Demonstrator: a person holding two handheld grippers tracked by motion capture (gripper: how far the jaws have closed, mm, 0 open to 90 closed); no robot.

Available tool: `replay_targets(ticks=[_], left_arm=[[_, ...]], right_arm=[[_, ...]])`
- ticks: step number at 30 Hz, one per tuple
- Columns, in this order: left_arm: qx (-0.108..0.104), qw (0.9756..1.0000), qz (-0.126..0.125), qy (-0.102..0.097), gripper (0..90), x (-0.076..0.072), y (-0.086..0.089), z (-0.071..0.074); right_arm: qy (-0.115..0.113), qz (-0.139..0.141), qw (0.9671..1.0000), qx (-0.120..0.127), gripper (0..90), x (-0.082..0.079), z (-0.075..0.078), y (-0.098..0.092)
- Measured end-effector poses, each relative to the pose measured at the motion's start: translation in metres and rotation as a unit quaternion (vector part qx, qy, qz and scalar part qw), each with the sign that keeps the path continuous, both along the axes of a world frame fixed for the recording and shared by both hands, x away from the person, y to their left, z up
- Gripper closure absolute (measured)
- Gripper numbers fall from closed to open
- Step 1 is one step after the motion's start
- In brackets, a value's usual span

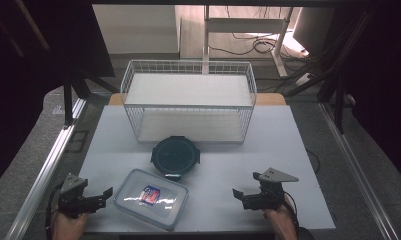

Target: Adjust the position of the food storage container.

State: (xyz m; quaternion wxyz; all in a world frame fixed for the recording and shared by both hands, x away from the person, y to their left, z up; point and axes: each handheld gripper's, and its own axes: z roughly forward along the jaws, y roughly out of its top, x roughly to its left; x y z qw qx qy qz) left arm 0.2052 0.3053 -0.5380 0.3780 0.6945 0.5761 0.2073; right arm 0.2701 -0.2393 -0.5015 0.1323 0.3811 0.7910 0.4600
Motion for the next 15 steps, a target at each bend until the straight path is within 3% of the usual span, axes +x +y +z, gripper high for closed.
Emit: replay_targets(ticks=[4,8,15], left_arm=[[-0.009,0.9999,-0.007,-0.008,3.0,0.0001,0.0006,-0.0012],[-0.009,0.9998,-0.005,-0.020,2.8,-0.0005,0.0006,0.0003],[0.003,0.9999,-0.012,-0.007,3.1,0.0021,-0.0018,-0.0022]], right_arm=[[-0.007,-0.008,0.9999,-0.003,0.3,0.0009,-0.0008,-0.0004],[0.001,-0.002,1.0000,-0.006,0.3,0.0019,-0.0034,0.0014],[0.014,0.006,0.9995,-0.028,0.3,0.0023,-0.0077,0.0064]])
